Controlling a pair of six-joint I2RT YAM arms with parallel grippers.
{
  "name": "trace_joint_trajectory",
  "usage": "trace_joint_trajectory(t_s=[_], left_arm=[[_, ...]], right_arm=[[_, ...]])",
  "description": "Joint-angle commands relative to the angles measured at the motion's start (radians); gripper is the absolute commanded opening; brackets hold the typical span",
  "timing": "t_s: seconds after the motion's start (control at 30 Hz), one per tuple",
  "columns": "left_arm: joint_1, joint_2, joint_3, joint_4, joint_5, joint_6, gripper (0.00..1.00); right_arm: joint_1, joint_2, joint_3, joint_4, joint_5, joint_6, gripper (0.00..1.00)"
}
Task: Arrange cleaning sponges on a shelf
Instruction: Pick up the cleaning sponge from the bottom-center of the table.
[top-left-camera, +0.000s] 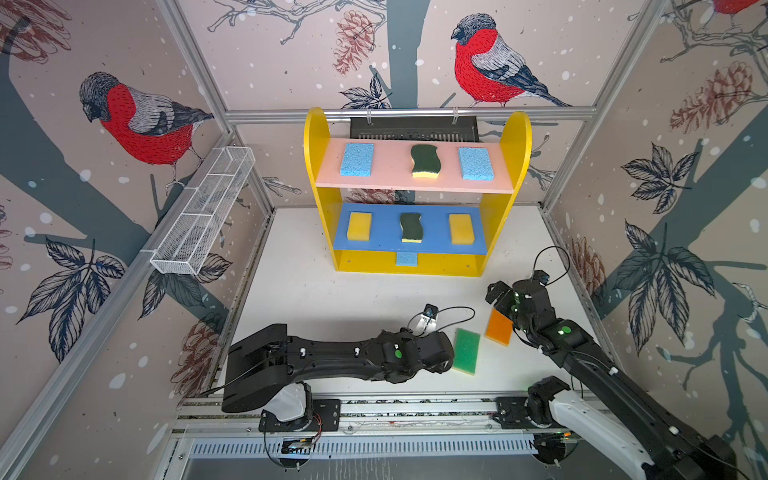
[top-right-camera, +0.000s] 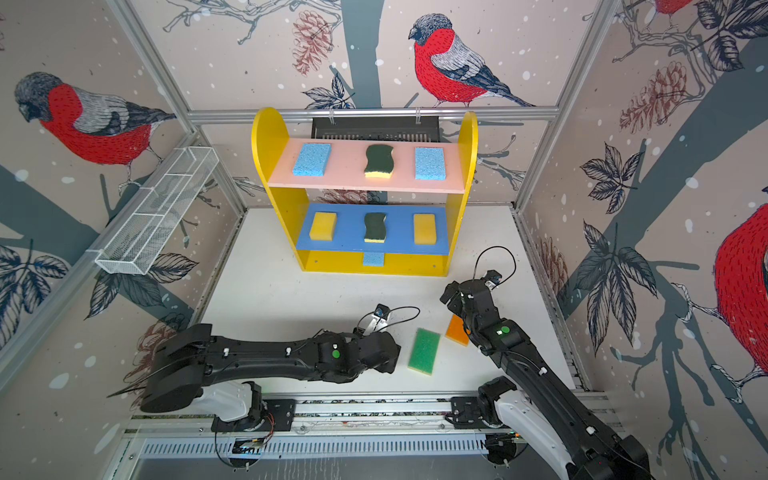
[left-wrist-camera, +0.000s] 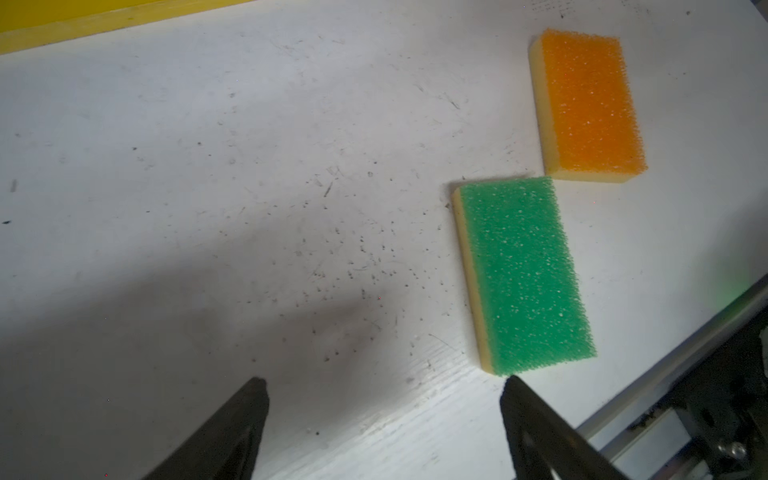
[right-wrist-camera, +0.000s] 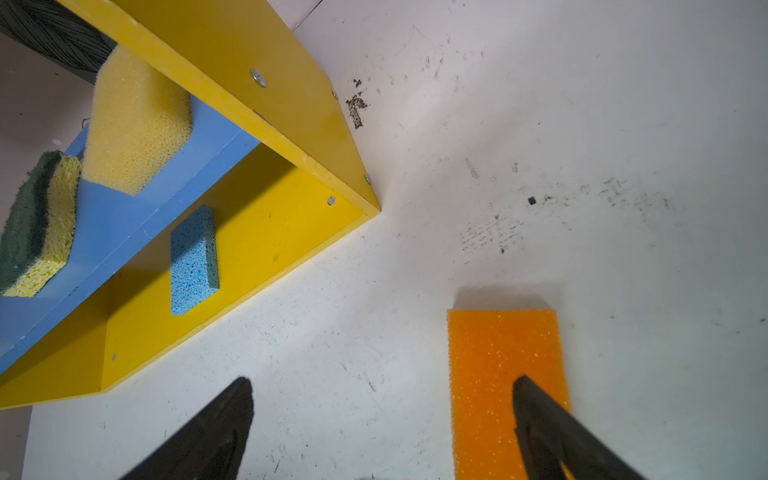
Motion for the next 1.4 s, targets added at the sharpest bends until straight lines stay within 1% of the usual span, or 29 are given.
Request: trace_joint_trajectory(t_s=[0.0, 0.1, 0.27, 0.43, 0.6, 0.9, 0.97, 1.03, 1.17, 1.37], left_arm=[[-0.028, 0.06, 0.052, 0.009, 0.026, -0.028, 0.89], [-0.048, 0.112, 0.107, 0.012, 0.057, -0.033, 0.89], [-0.065, 0.169, 0.153, 0.041, 0.116, -0.029, 0.9], [-0.085, 0.253, 0.234, -0.019, 0.123, -0.045, 0.91], [-0.091, 0.298, 0.267, -0.05, 0.128, -0.074, 0.92], [-0.092, 0.349, 0.308, -0.074, 0.145, -0.089, 0.92], [-0.092, 0.365, 0.327, -0.097, 0.142, -0.102, 0.92], [-0.092, 0.387, 0.361, -0.155, 0.12, -0.129, 0.92], [-0.092, 0.406, 0.381, -0.16, 0.128, -0.121, 0.92], [-0.092, 0.459, 0.445, -0.22, 0.135, -0.135, 0.92]], right_arm=[[-0.016, -0.001, -0.002, -0.001, -0.015, -0.034, 0.98], [-0.042, -0.001, 0.002, -0.008, -0.029, -0.05, 0.98], [-0.093, -0.014, 0.004, -0.015, -0.061, -0.069, 0.99], [-0.144, -0.037, -0.001, -0.022, -0.103, -0.078, 1.0], [-0.172, -0.053, -0.002, -0.029, -0.128, -0.09, 1.0], [-0.197, -0.059, -0.001, -0.035, -0.153, -0.104, 1.0], [-0.201, -0.061, 0.001, -0.035, -0.157, -0.106, 1.0], [-0.206, -0.061, 0.0, -0.036, -0.16, -0.106, 1.0], [-0.211, -0.066, -0.004, -0.034, -0.166, -0.107, 1.0], [-0.222, -0.075, -0.005, -0.044, -0.168, -0.11, 1.0]])
